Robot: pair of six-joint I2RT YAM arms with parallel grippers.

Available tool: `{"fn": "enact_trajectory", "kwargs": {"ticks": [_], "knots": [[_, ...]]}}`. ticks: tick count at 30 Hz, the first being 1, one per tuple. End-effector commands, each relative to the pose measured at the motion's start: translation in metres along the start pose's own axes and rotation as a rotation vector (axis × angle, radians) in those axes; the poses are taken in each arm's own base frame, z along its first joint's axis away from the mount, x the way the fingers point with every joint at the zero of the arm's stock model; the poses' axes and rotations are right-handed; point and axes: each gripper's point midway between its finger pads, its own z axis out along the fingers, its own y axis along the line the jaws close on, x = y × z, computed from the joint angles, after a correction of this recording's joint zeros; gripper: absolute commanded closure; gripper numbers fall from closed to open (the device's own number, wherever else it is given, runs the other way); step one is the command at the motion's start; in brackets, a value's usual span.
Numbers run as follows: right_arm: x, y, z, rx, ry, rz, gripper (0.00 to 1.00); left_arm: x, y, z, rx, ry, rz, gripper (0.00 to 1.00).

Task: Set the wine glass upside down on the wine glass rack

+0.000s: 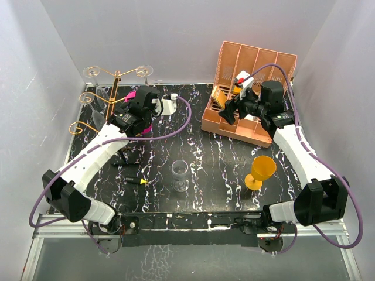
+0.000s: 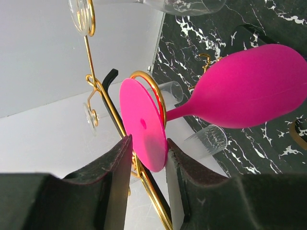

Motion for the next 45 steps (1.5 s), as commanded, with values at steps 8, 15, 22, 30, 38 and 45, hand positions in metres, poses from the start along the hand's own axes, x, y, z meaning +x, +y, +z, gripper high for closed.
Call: {"fn": "enact_trajectory", "kwargs": {"ticks": [8,15,22,30,38,45], "knots": [[-0.012,-0.004,0.001,-0.005,-0.029,-0.033,0.09,0.012,0.016,-0.029,-0.024,-0.027,-0.072,0.5],[-0.016,0.001,0.0,-0.035,-0.031,-0.033,0.08,0.009,0.011,-0.039,0.039,-0.071,-0.093,0.26],[-0.023,0.008,-0.002,-0.076,-0.036,-0.038,0.08,0.004,0.021,-0.056,0.067,-0.141,-0.164,0.16],[-0.04,0.022,-0.006,-0.132,-0.045,-0.057,0.08,-0.007,0.032,-0.076,0.106,-0.246,-0.261,0.12],[-0.061,0.097,-0.01,-0.327,-0.01,-0.094,0.15,-0.003,0.066,-0.091,0.065,-0.357,-0.526,0.03],[-0.045,0.185,-0.007,-0.461,0.099,-0.229,0.18,0.031,0.106,-0.081,-0.077,-0.331,-0.803,0.03]]}}
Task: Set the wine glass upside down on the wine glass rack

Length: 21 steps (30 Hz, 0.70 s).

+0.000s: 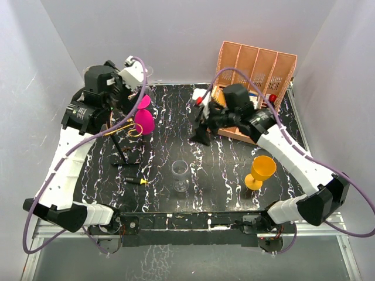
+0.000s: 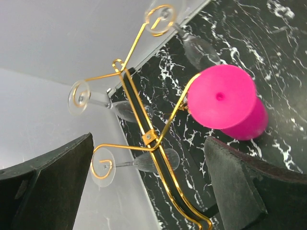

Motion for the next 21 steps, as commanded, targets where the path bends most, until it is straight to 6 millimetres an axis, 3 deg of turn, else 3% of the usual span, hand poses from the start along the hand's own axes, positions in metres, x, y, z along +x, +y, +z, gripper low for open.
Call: {"fn": "enact_trajectory", "kwargs": {"ticks": [1,5,12,21], "knots": [[-0.005,0.035,0.007,-0.038,0.063,-0.096,0.19,-0.016,0.045,-0.019,-0.137,-0.113,-0.213,0.03],[0.008,0.053,0.022,-0.065,0.155,-0.149,0.24,-0.007,0.071,-0.029,-0.212,-0.12,-0.284,0.03],[0.032,0.083,0.047,-0.138,0.301,-0.212,0.26,0.012,0.095,-0.045,-0.301,-0.107,-0.342,0.03],[0.053,0.09,0.074,-0.135,0.401,-0.24,0.29,0.026,0.101,-0.049,-0.333,-0.077,-0.343,0.03]]}}
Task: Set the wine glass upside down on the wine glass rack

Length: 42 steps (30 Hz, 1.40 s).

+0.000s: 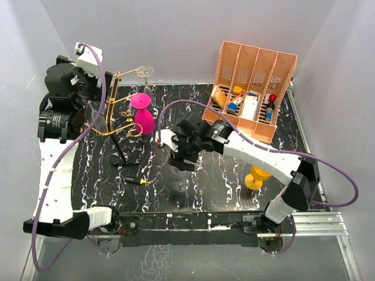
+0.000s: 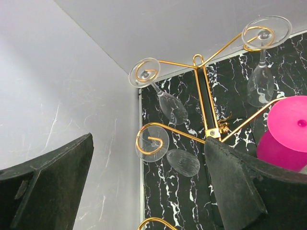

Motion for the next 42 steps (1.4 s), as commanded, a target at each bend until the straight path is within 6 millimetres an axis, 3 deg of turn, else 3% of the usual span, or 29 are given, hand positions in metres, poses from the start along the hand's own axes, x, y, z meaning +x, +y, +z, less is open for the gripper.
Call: {"fn": "enact_trajectory", "kwargs": {"ticks": [1,19,25,33,42], "knots": [[-0.02,-0.013,-0.005,0.071,-0.017,-0.044,0.3,-0.009,0.009,-0.008,-0.028,-0.038,-0.01,0.03],[-0.014,-0.006,0.011,0.023,0.033,-0.046,0.7,-0.002,0.005,-0.003,-0.021,-0.013,-0.016,0.03],[-0.015,-0.008,0.011,0.031,0.024,-0.073,0.9,-0.001,0.001,-0.002,-0.001,-0.016,-0.026,0.03],[-0.046,-0.029,-0.031,0.164,-0.102,-0.111,0.92,0.001,-0.014,0.003,0.066,-0.019,-0.037,0.03],[-0.064,-0.093,-0.115,0.378,-0.28,-0.078,0.92,-0.006,-0.03,-0.002,0.164,-0.069,-0.114,0.03]]}}
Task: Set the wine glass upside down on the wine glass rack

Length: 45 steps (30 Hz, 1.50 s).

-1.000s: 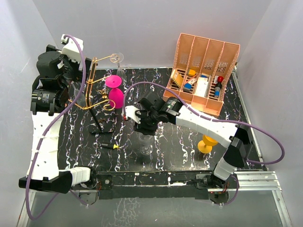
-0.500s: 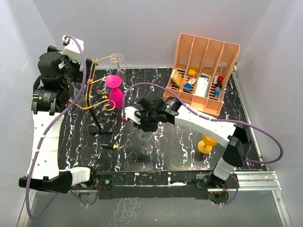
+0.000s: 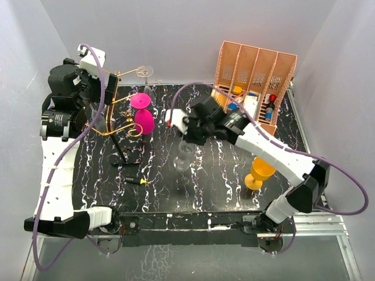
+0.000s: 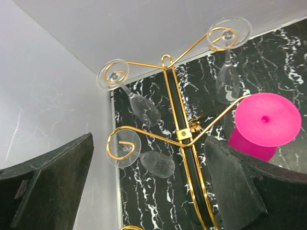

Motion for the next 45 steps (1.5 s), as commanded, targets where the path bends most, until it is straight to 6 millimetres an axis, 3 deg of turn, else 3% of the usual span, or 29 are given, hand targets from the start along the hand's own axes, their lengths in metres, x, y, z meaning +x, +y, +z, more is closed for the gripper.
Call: {"fn": "enact_trajectory", "kwargs": {"ticks": [1,5,10,14,21,29,35,39,45], "knots": [[-0.06,-0.062,-0.071,0.213,-0.264,-0.022,0.92,-0.012,-0.011,-0.006,0.073,-0.066,-0.056,0.03],[-0.067,-0.089,-0.102,0.297,-0.358,0.064,0.92,-0.016,-0.018,-0.009,0.097,-0.099,-0.119,0.03],[-0.053,-0.126,-0.133,0.38,-0.426,0.27,0.92,-0.011,-0.033,-0.01,0.159,-0.1,-0.184,0.03],[-0.047,-0.149,-0.163,0.474,-0.47,0.345,0.92,-0.019,-0.046,-0.012,0.234,-0.115,-0.226,0.03],[-0.034,-0.176,-0.197,0.501,-0.557,0.469,0.92,-0.023,-0.064,-0.01,0.324,-0.127,-0.32,0.03],[-0.026,-0.192,-0.22,0.564,-0.574,0.489,0.92,-0.023,-0.077,-0.01,0.39,-0.115,-0.37,0.03],[-0.057,-0.2,-0.236,0.53,-0.646,0.462,0.92,-0.041,-0.079,-0.012,0.43,-0.127,-0.41,0.03],[-0.082,-0.204,-0.254,0.511,-0.709,0.432,0.92,-0.04,-0.083,-0.005,0.447,-0.133,-0.44,0.03],[-0.104,-0.209,-0.271,0.51,-0.776,0.393,0.92,-0.052,-0.079,-0.006,0.438,-0.186,-0.448,0.03]]}}
